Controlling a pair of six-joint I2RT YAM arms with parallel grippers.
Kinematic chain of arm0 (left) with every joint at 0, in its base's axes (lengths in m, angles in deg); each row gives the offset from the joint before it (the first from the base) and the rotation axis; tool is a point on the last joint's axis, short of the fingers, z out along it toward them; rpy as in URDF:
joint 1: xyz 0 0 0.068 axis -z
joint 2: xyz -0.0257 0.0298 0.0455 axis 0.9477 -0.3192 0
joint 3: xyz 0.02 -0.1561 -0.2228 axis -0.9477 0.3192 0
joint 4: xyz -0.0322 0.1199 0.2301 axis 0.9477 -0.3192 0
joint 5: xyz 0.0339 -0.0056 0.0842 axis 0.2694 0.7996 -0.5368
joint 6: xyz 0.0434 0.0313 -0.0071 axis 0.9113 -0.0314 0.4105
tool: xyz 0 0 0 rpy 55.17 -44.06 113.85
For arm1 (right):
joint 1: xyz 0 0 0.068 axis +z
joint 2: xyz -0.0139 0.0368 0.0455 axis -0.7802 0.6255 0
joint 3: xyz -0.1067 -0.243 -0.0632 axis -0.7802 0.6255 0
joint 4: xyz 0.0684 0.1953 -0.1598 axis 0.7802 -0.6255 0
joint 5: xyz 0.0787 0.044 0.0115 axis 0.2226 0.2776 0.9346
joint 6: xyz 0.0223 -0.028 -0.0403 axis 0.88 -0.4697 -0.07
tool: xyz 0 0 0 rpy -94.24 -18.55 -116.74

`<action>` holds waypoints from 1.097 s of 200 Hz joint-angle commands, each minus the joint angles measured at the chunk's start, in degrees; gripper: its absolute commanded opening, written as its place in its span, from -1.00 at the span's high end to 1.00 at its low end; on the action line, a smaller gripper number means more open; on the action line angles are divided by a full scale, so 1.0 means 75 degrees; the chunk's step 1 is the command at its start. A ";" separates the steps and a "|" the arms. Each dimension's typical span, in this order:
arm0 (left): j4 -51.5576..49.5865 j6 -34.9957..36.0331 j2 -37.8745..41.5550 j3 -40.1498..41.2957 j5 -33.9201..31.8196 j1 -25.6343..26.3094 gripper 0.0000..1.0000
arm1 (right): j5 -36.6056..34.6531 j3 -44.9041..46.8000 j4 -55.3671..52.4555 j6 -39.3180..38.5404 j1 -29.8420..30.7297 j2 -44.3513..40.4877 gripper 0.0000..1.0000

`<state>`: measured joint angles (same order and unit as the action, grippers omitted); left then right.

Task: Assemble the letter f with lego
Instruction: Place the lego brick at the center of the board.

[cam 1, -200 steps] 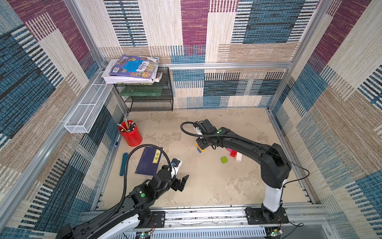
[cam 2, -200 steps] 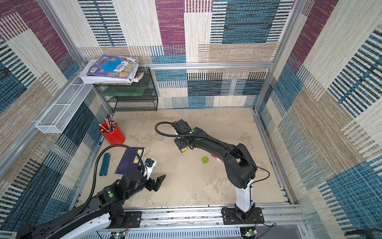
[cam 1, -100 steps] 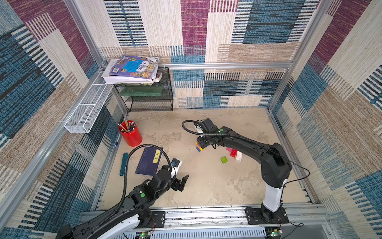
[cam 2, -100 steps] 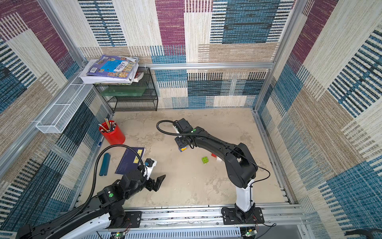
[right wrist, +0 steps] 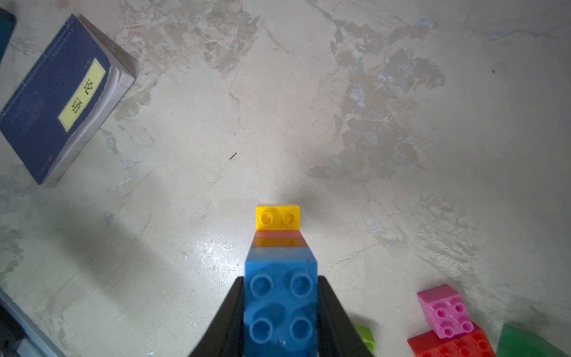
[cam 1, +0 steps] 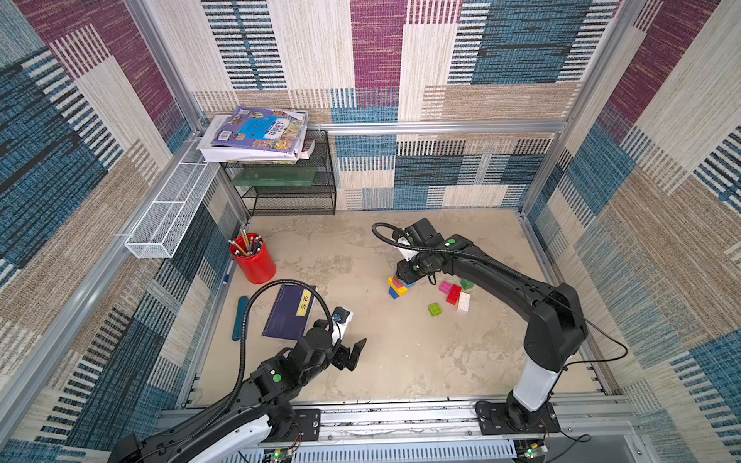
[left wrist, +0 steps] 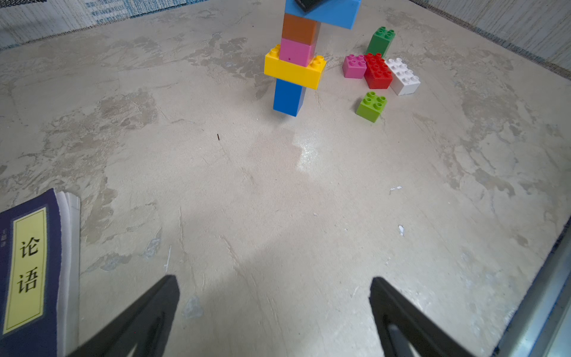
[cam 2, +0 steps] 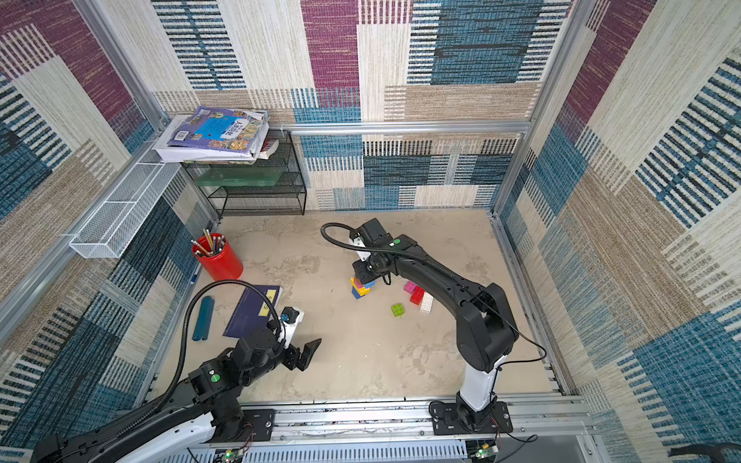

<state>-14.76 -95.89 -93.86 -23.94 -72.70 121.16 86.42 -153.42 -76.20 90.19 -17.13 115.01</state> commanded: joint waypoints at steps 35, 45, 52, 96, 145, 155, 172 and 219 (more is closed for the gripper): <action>0.0066 -0.0016 0.0002 -0.0056 -0.0044 -0.0002 -0.98 | 0.1998 0.1171 0.2035 0.0602 -0.0622 -0.0655 0.48; 0.0068 -0.0019 0.0006 -0.0050 -0.0062 0.0002 -0.98 | 0.2301 0.1399 0.2377 0.0776 -0.0715 -0.0710 0.48; 0.0065 -0.0018 0.0006 -0.0057 -0.0065 0.0000 -0.98 | 0.2495 0.1520 0.2621 0.0884 -0.0764 -0.0724 0.48; 0.0054 -0.0026 0.0009 -0.0048 -0.0077 0.0003 -0.99 | 0.3289 0.2277 0.4263 0.1678 -0.0906 -0.0769 0.48; 0.0034 -0.0031 0.0046 -0.0045 -0.0077 0.0004 -0.98 | 0.3557 0.2971 0.5884 0.2520 -0.0957 -0.0673 0.47; 0.0026 -0.0035 0.0057 -0.0047 -0.0096 0.0007 -0.98 | 0.3556 0.3109 0.6180 0.2690 -0.0964 -0.0615 0.46; 0.0024 -0.0041 0.0061 -0.0041 -0.0109 0.0005 -0.98 | 0.3621 0.3331 0.6687 0.2942 -0.0970 -0.0513 0.46; 0.0031 -0.0038 0.0057 -0.0044 -0.0114 0.0002 -0.98 | 0.4045 0.3751 0.7896 0.3535 -0.0982 -0.0173 0.45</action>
<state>-14.78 -95.89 -93.49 -23.99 -72.77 121.16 113.96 -126.08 -26.00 113.25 -24.41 112.65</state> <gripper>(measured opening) 0.991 0.355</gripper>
